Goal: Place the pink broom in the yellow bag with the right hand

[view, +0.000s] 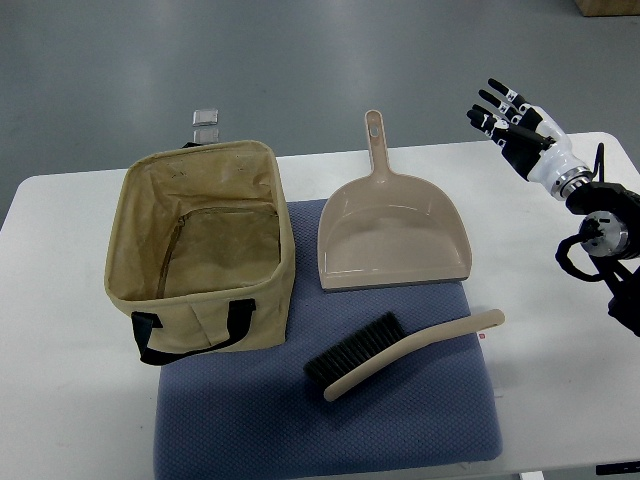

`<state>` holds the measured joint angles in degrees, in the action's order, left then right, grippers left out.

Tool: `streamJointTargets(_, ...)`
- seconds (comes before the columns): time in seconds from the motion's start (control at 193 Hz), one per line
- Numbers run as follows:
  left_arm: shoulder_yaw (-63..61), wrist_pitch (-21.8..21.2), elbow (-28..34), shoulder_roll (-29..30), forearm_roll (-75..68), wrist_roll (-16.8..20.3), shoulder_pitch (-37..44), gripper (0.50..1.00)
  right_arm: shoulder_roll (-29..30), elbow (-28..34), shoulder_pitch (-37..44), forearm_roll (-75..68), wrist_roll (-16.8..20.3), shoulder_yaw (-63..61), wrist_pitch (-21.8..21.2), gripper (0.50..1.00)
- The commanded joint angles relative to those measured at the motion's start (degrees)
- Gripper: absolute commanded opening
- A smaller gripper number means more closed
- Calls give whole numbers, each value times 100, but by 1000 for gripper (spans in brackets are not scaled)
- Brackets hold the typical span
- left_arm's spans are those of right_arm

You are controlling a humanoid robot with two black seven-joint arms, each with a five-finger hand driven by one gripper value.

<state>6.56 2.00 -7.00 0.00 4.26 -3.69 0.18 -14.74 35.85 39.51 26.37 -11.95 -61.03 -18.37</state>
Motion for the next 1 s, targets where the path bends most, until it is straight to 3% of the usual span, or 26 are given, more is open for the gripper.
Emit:
streamJointTargets(0.0, -6, 2, 23, 0, -4, 0, 8, 1000, 15, 1, 22, 0, 0, 20, 0, 930)
streamJointTargets(0.996, -15, 2, -3, 0, -4, 0, 0, 1000, -46, 10, 39, 0, 9, -6, -290, 930)
